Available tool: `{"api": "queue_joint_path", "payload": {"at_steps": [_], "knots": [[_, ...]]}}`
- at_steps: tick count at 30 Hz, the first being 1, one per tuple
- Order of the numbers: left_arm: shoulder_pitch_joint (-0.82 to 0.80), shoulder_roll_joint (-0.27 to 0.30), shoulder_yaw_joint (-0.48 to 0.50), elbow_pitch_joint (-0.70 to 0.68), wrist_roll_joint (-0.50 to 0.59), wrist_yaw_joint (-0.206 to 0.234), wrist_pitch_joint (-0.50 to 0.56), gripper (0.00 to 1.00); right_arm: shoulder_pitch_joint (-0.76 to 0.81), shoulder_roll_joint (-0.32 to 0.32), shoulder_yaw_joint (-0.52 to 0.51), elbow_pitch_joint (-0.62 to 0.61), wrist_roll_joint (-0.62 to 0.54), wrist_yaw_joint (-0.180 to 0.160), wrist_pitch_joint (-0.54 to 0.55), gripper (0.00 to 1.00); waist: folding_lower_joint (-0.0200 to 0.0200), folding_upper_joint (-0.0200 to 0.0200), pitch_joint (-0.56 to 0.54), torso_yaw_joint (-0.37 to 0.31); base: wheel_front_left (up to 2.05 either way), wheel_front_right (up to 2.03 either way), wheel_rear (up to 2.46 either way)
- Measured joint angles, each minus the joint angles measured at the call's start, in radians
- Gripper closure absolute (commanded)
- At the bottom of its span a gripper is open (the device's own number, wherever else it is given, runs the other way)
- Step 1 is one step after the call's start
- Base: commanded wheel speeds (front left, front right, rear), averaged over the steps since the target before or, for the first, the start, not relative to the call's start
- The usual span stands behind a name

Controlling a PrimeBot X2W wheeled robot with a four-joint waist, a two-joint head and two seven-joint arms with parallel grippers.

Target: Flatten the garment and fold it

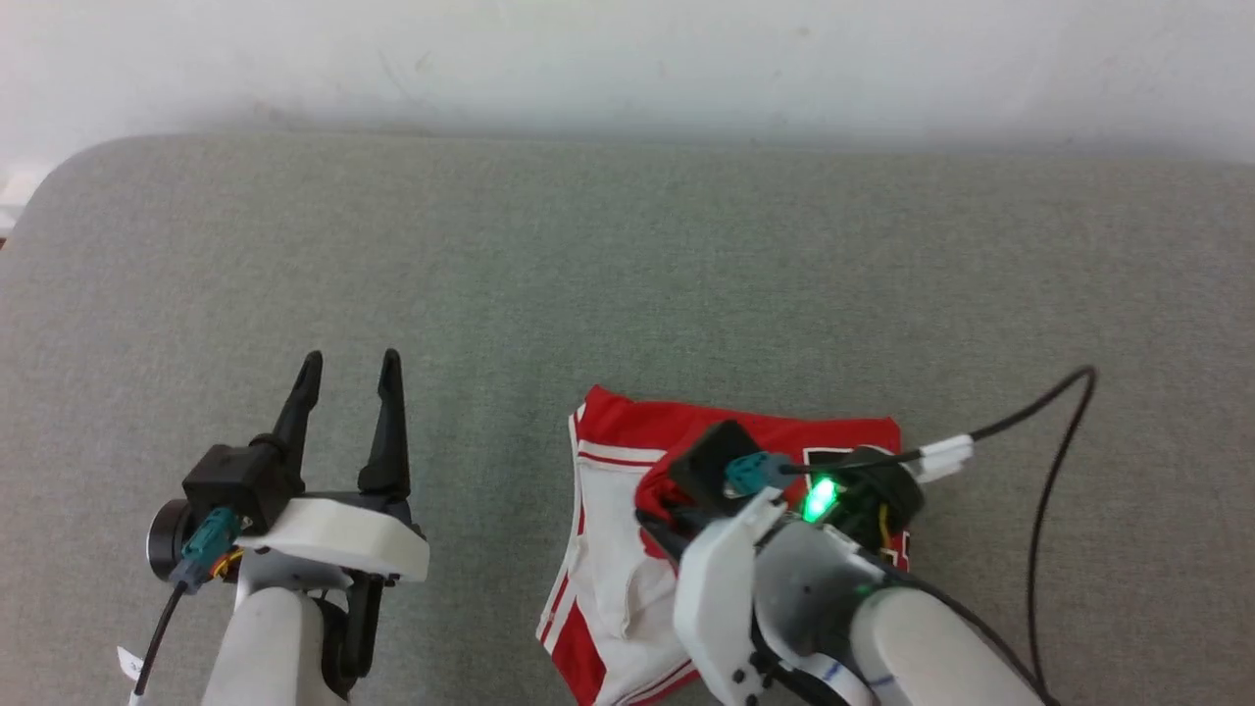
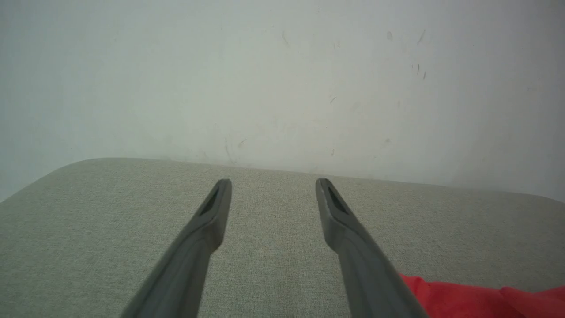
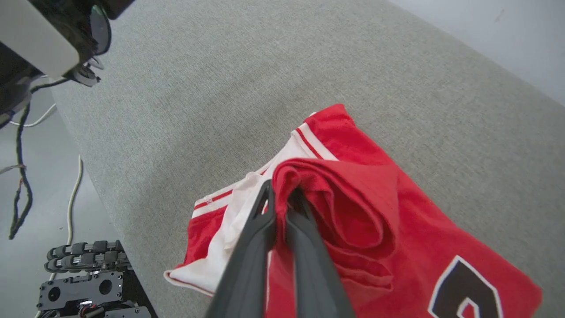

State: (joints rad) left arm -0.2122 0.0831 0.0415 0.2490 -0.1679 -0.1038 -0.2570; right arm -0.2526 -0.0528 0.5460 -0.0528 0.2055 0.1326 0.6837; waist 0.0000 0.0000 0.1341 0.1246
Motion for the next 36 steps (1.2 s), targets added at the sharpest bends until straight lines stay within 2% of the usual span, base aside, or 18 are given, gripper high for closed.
{"api": "queue_joint_path", "payload": {"at_steps": [9, 10, 11, 12, 17, 22, 26, 29, 33, 36], "knots": [[-0.019, -0.015, 0.007, 0.001, 0.001, -0.001, 0.000, 0.00, -0.139, 0.000, 0.131, 0.260, 0.107, 0.000, -0.073, 1.00, 0.0001, 0.0000, 0.040, 0.030, 0.00, 0.00, 0.00], [-0.019, -0.015, 0.008, 0.001, 0.001, -0.001, 0.000, 0.00, -0.149, 0.000, 0.146, 0.276, 0.112, 0.000, -0.078, 0.83, 0.0001, 0.0000, 0.043, 0.031, 0.00, 0.00, 0.00], [-0.019, -0.016, 0.009, 0.002, 0.001, -0.001, 0.000, 0.00, -0.158, 0.000, 0.161, 0.288, 0.119, -0.001, -0.086, 0.18, 0.0001, 0.0000, 0.045, 0.032, 0.00, 0.00, 0.00], [-0.019, -0.017, 0.009, 0.003, 0.001, -0.001, 0.000, 0.00, -0.164, 0.001, 0.167, 0.299, 0.128, -0.001, -0.095, 0.00, 0.0001, 0.0000, 0.045, 0.033, 0.00, 0.00, 0.00], [-0.019, -0.019, 0.016, 0.008, 0.001, -0.002, 0.000, 0.00, -0.186, 0.001, 0.166, 0.300, 0.158, -0.001, -0.191, 0.00, 0.0001, 0.0000, 0.036, 0.029, 0.00, 0.00, 0.00], [-0.015, -0.021, 0.025, 0.013, 0.003, -0.006, 0.000, 0.00, -0.188, 0.002, 0.086, 0.213, 0.193, -0.001, -0.370, 0.00, -0.0001, 0.0000, 0.018, 0.015, 0.00, 0.00, 0.00], [-0.012, -0.020, 0.038, 0.013, 0.010, -0.010, 0.000, 0.00, -0.158, 0.004, -0.034, 0.139, 0.179, -0.001, -0.521, 0.00, -0.0001, 0.0000, 0.002, -0.002, 0.00, 0.00, 0.00], [0.003, -0.019, 0.048, 0.010, 0.012, -0.010, 0.000, 0.00, -0.088, 0.005, -0.151, 0.093, 0.159, -0.001, -0.590, 0.00, -0.0001, 0.0000, -0.013, -0.014, 0.00, 0.00, 0.00], [0.018, -0.019, 0.055, 0.007, 0.015, -0.010, 0.000, 0.00, 0.030, 0.003, -0.324, 0.056, 0.167, -0.001, -0.614, 0.00, -0.0001, 0.0000, -0.029, -0.031, 0.00, 0.00, 0.00], [0.024, -0.019, 0.058, 0.005, 0.020, -0.010, 0.000, 0.00, 0.114, 0.002, -0.410, 0.049, 0.197, -0.001, -0.591, 0.00, -0.0002, 0.0000, -0.037, -0.043, 0.00, 0.00, 0.00]]}}
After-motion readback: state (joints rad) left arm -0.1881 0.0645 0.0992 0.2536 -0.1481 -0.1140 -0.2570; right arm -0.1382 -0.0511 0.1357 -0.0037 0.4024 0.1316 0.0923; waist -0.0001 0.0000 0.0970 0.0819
